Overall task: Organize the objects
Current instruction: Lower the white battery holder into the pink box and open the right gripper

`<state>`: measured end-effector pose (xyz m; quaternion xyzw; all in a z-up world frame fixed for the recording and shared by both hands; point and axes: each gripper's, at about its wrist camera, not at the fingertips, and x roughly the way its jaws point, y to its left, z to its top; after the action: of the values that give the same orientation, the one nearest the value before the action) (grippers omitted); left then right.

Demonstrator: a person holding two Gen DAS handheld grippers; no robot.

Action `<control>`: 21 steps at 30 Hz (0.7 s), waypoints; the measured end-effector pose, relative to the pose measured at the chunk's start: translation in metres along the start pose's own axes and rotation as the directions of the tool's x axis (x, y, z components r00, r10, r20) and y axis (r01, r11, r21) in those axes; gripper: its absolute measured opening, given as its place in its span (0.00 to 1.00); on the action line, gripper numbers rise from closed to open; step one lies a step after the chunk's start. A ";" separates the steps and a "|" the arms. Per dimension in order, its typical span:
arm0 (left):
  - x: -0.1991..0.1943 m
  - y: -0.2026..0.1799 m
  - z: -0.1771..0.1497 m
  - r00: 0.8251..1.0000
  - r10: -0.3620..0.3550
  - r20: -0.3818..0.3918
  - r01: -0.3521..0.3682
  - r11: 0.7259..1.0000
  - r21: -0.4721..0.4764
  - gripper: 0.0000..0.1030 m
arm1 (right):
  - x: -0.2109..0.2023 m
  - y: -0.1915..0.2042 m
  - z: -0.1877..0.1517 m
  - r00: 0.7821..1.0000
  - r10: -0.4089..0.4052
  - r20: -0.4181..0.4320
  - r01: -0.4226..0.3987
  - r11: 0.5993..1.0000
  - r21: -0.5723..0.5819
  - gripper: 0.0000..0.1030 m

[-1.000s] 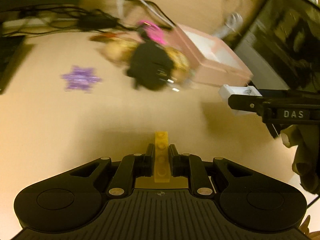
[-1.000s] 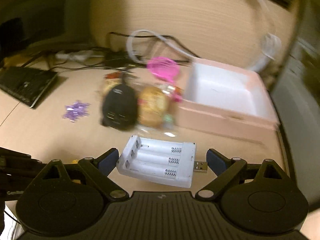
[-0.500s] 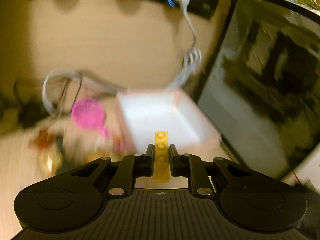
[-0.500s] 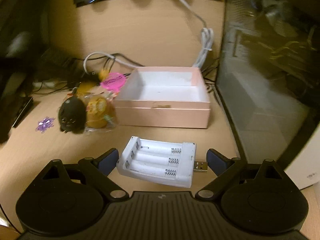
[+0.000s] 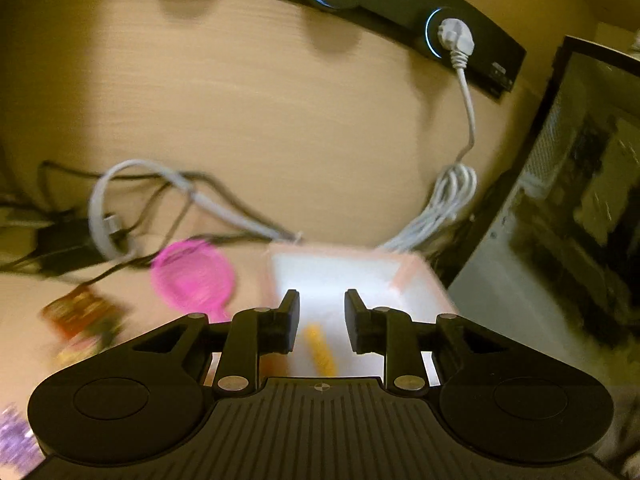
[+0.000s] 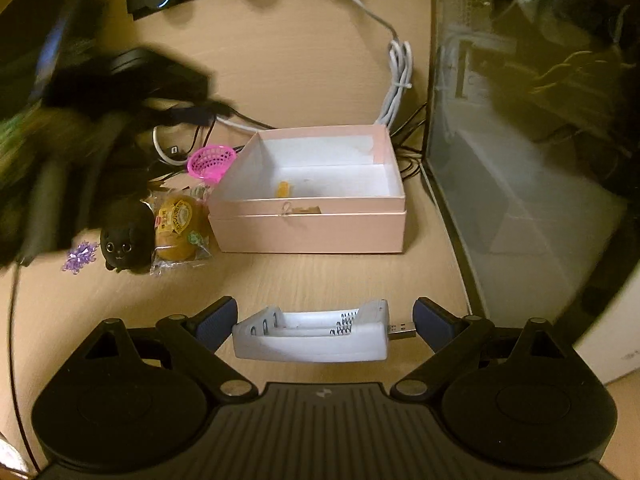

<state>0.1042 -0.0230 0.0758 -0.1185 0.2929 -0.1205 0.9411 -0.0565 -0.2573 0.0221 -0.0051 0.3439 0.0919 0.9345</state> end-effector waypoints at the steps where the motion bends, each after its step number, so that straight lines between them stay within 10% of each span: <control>1: -0.014 0.005 -0.010 1.000 0.010 -0.001 -0.010 1.000 0.012 0.26 | 0.003 0.001 0.004 1.000 0.004 0.006 -0.004 1.000 -0.008 0.92; 9: -0.090 0.035 -0.103 0.970 0.149 -0.194 -0.142 0.989 0.051 0.26 | 0.045 0.021 0.104 0.977 -0.028 0.213 0.058 0.989 -0.139 0.93; 13: -0.106 0.056 -0.121 0.945 0.216 -0.245 -0.217 0.976 0.021 0.26 | 0.082 0.024 0.144 0.984 -0.062 0.164 0.079 0.992 -0.097 1.00; 21: -0.117 0.088 -0.117 0.925 0.307 -0.222 -0.324 0.945 -0.044 0.26 | 0.074 0.048 0.065 1.000 0.022 -0.012 -0.023 0.996 -0.081 1.00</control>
<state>-0.0435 0.0765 0.0179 -0.0936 0.4115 0.0323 0.9060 0.0316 -0.1927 0.0267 -0.0395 0.3452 0.1163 0.9305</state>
